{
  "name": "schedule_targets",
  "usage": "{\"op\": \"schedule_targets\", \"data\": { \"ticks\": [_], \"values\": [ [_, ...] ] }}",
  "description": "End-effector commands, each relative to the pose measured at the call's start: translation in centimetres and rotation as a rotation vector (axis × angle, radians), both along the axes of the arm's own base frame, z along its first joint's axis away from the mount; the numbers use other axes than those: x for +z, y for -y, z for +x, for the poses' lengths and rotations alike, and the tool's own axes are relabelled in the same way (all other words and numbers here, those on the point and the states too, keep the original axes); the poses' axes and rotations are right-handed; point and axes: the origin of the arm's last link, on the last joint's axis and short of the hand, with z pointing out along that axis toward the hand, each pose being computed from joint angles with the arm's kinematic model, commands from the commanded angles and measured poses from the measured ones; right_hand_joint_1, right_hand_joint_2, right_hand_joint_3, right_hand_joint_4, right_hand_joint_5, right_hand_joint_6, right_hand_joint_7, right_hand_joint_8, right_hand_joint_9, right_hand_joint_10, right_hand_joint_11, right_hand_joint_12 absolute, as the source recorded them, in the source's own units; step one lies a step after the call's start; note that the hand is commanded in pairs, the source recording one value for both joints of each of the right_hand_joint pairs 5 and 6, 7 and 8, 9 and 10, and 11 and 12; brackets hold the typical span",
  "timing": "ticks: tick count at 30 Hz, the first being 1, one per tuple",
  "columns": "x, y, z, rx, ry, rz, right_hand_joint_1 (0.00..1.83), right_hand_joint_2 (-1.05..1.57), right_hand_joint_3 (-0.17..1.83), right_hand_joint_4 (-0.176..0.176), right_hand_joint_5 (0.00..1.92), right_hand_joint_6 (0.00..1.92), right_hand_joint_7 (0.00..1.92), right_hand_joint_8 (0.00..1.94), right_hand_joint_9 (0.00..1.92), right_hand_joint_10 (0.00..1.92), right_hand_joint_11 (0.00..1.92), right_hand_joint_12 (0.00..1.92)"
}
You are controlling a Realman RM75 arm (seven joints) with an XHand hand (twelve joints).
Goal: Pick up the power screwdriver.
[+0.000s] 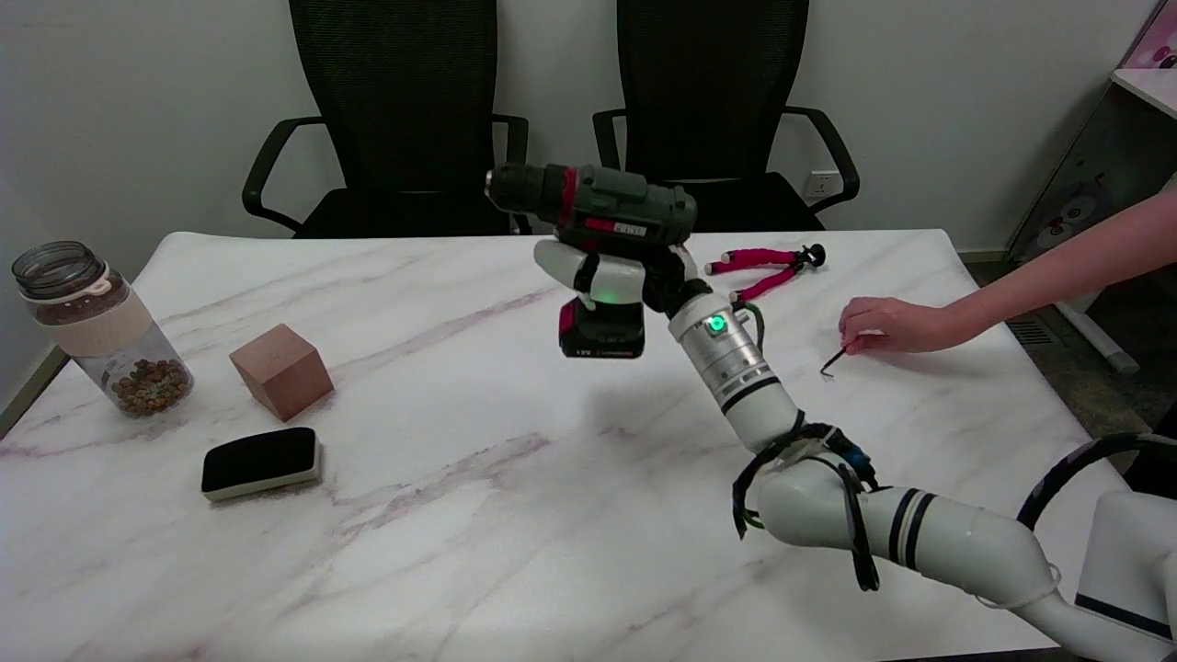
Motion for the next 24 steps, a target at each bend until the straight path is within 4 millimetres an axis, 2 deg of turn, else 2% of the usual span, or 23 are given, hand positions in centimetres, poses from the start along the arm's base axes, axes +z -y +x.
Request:
{"op": "schedule_targets", "data": {
  "ticks": [1,5,9,24],
  "values": [
    [-1.0,1.7,7.8,0.153,-0.033,-0.059,0.95,0.68,0.64,0.176,1.40,1.40,1.40,1.40,1.92,1.92,1.92,1.92],
    [-0.9,1.6,9.6,0.191,-0.065,-0.071,0.94,0.69,0.65,0.176,1.40,1.40,1.40,1.40,1.92,1.92,1.92,1.92],
    [-1.0,1.5,10.0,0.197,-0.059,-0.067,0.94,0.69,0.66,0.176,1.40,1.40,1.40,1.40,1.92,1.92,1.92,1.92],
    [-1.0,0.6,7.5,0.135,-0.062,-0.065,0.94,0.68,0.68,0.176,1.38,1.38,1.38,1.38,1.92,1.92,1.92,1.92]
  ]
}}
